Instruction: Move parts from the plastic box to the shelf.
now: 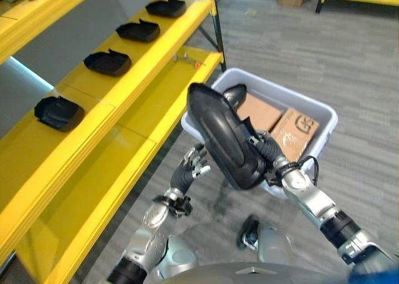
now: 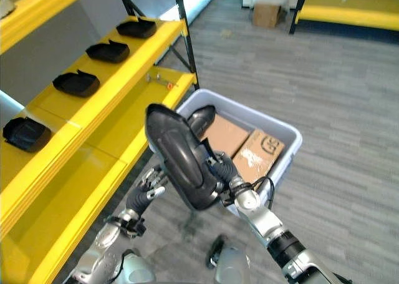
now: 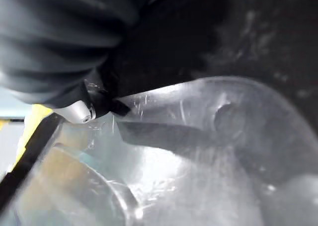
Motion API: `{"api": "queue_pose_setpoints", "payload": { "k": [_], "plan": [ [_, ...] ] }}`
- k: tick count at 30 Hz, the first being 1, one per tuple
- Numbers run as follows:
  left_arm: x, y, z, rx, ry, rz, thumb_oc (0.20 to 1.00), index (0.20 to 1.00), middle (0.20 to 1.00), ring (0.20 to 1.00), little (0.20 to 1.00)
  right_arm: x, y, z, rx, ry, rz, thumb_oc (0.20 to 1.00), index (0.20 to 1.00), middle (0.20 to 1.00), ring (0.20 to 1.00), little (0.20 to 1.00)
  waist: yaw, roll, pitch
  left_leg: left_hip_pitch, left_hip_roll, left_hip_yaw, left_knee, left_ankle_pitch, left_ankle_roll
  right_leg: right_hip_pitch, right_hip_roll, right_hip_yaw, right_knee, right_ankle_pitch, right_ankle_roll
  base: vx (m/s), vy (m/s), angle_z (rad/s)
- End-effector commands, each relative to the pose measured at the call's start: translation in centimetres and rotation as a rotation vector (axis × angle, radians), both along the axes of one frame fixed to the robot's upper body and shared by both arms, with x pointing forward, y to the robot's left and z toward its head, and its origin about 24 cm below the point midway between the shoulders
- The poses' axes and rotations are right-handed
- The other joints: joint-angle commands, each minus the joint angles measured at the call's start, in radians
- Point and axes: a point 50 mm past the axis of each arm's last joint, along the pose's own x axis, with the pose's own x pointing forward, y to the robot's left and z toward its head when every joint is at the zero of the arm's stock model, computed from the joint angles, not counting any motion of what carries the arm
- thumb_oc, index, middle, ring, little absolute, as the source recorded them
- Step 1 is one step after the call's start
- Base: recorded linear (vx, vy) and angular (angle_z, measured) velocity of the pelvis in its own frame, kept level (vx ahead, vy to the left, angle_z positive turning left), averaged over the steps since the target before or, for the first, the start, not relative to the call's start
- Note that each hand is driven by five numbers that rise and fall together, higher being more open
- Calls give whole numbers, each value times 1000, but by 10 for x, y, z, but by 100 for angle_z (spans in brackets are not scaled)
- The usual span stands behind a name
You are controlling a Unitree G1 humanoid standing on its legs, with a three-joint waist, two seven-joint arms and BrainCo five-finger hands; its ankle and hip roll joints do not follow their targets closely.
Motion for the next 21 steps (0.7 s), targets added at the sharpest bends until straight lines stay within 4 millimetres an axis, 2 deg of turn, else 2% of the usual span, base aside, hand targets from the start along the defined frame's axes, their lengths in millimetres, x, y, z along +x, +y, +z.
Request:
{"api": "queue_pose_setpoints", "payload": {
  "k": [1,4,5,8,10,11,14,16,18,21],
  "plan": [
    [7,5,29,49,-149,6,1000,1000,1000,1000,1000,-4,15,26,159,-131,41,200,200,200,200,200,-31,-6,-37,1,-49,46,-73,-37,35,188,-15,-45,-8,-21,-78,-20,300,65],
    [8,3,30,75,-158,3,1000,1000,1000,1000,1000,-7,12,22,162,-119,28,200,200,200,200,200,-39,7,-46,27,-75,67,-142,-50,50,195,-21,-46,-21,-1,-60,-27,363,121],
    [7,4,30,103,-168,19,1000,1000,1000,1000,1000,-11,8,17,158,-102,30,200,200,200,200,200,-40,16,-58,45,-105,73,-216,-70,68,201,-39,-42,-30,22,-30,-51,716,29],
    [1,16,29,125,-163,61,1000,1000,1000,1000,1000,-19,11,12,148,-74,65,200,200,200,200,200,-15,28,-62,67,-180,53,-313,-131,115,206,-97,-46,-43,82,43,-98,717,18],
    [-2,23,29,138,-169,72,1000,1000,1000,1000,1000,-20,16,15,148,-82,87,200,200,200,200,200,3,33,-59,75,-198,40,-348,-124,120,204,-126,-61,-44,112,77,-122,408,49],
    [-5,27,30,149,-179,73,1000,1000,1000,1000,1000,-20,22,17,154,-92,93,200,200,200,200,200,29,41,-54,76,-210,23,-374,-112,124,206,-164,-81,-42,148,99,-108,322,-8],
    [-9,31,29,156,-194,66,1000,1000,1000,1000,1000,-20,30,20,160,-106,98,200,200,200,200,200,69,49,-46,74,-234,3,-406,-104,140,207,-250,-122,-28,210,124,-102,348,8],
    [-10,31,30,171,-223,55,1000,1000,1000,1000,1000,-18,36,23,160,-125,107,200,200,200,200,200,94,51,-42,66,-255,-5,-426,-95,148,221,-277,-142,-26,227,135,-151,351,16],
    [-5,31,34,174,-242,40,1000,1000,1000,1000,1000,-17,36,26,158,-145,98,200,200,200,200,200,95,57,-39,41,-294,-51,-454,-79,163,213,-265,-90,4,202,129,-152,319,17],
    [2,27,37,175,-261,-20,1000,1000,1000,1000,1000,-19,29,28,178,-166,60,200,200,200,200,200,63,47,-42,27,-341,-122,-492,-76,191,169,-216,58,44,208,135,-47,123,97]
  ]
}}
